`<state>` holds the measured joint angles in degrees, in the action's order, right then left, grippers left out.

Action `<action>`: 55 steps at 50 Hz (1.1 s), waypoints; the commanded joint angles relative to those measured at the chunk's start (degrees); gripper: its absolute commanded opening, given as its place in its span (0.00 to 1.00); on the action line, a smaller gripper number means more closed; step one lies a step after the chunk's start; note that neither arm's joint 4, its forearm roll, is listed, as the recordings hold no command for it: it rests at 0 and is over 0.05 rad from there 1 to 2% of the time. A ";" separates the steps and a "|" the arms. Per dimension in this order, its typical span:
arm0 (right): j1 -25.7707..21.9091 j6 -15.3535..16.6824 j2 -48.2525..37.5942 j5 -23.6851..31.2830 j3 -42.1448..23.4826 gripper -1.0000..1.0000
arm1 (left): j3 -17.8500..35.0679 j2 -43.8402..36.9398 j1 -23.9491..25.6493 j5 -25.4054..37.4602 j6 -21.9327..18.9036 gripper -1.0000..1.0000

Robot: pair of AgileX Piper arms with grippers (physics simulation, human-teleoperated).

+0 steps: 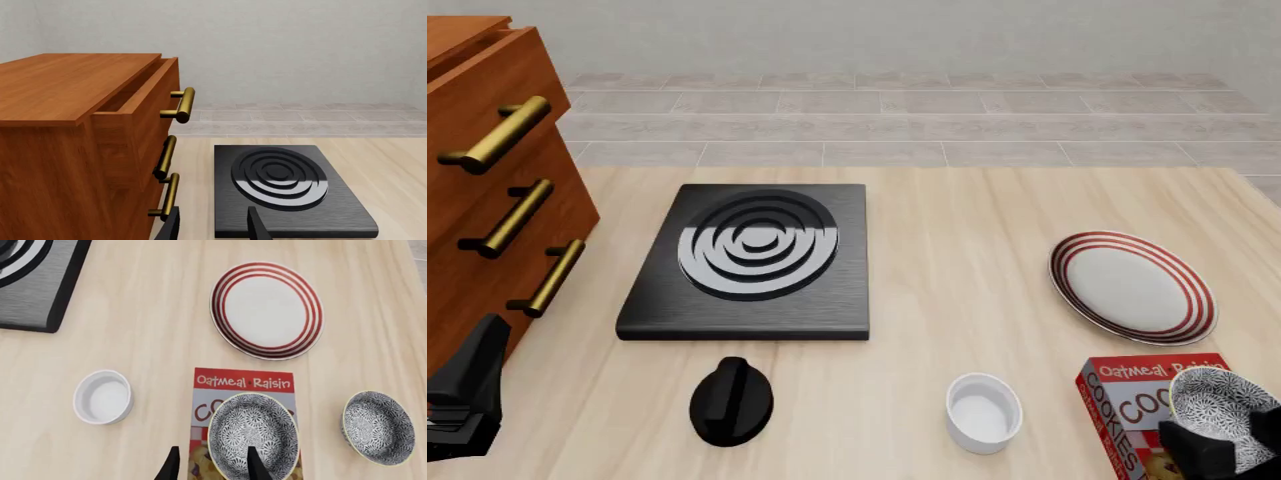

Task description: Pick the akita bowl on the cookies box and place it on the plate.

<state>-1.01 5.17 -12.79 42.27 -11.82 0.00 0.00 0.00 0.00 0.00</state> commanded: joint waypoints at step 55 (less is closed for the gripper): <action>0.83 -1.83 -8.58 -15.46 7.95 1.00 | 0.00 0.00 0.00 0.00 0.00 1.00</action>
<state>0.20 3.45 -18.46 30.63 -5.12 0.00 0.00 0.00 0.00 0.00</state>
